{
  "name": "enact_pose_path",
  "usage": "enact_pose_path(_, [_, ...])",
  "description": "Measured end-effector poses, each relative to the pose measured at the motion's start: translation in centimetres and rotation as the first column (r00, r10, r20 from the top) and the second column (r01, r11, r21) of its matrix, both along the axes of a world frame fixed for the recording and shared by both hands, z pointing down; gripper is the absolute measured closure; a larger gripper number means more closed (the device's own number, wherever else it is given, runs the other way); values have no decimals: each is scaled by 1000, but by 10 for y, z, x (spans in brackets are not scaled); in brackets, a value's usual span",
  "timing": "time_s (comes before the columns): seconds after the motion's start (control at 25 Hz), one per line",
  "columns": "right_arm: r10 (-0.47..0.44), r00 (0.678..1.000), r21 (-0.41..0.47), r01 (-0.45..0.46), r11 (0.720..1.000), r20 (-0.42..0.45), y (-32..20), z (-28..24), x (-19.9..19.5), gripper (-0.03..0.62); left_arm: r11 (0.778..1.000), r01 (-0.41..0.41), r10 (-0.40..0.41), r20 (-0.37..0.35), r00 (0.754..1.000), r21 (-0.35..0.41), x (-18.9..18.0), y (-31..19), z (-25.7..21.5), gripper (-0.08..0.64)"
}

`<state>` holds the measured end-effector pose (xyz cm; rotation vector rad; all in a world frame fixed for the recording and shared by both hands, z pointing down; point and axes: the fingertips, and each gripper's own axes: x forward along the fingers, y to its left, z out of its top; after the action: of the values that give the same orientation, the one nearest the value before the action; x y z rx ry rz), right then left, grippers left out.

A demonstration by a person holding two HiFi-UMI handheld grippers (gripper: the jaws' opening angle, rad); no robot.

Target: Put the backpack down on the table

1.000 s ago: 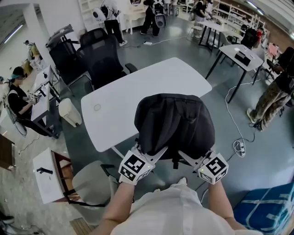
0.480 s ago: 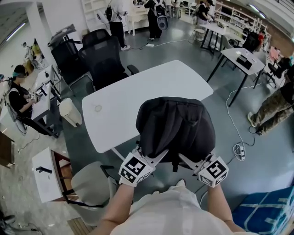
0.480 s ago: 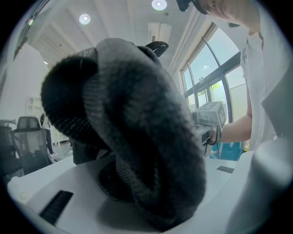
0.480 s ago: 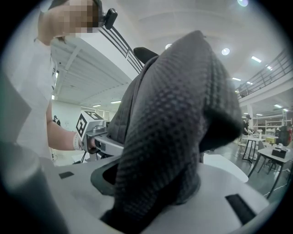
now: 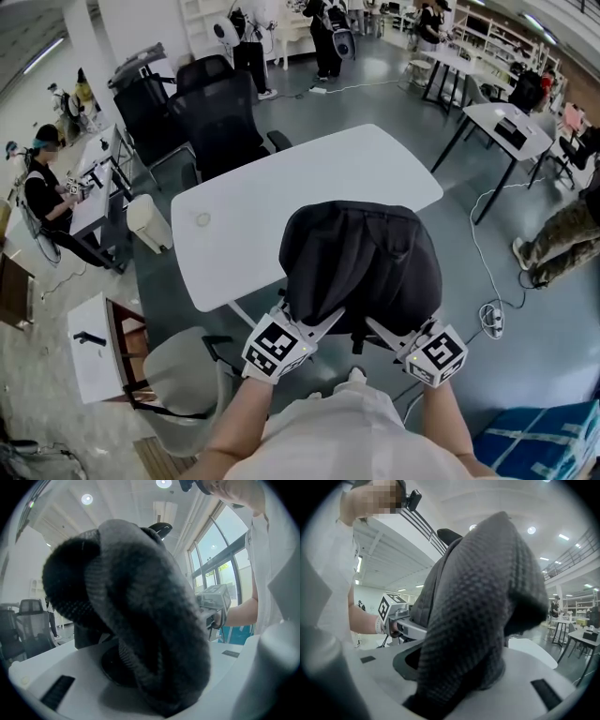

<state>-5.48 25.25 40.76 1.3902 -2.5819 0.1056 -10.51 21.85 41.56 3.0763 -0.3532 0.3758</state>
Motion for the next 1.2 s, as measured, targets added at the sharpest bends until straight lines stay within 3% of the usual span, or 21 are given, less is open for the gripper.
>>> enact_pose_path(0.88, [-95,996,33,94,995,5,-43,-25,115,385,995,96,-96,0,995,23,112,-39,-25,408])
enact_pose_path(1.2, [-113,994,60,112,992,7,-47,-24,139,385,992,123,-123,2,992,38,135,-41,-24,410])
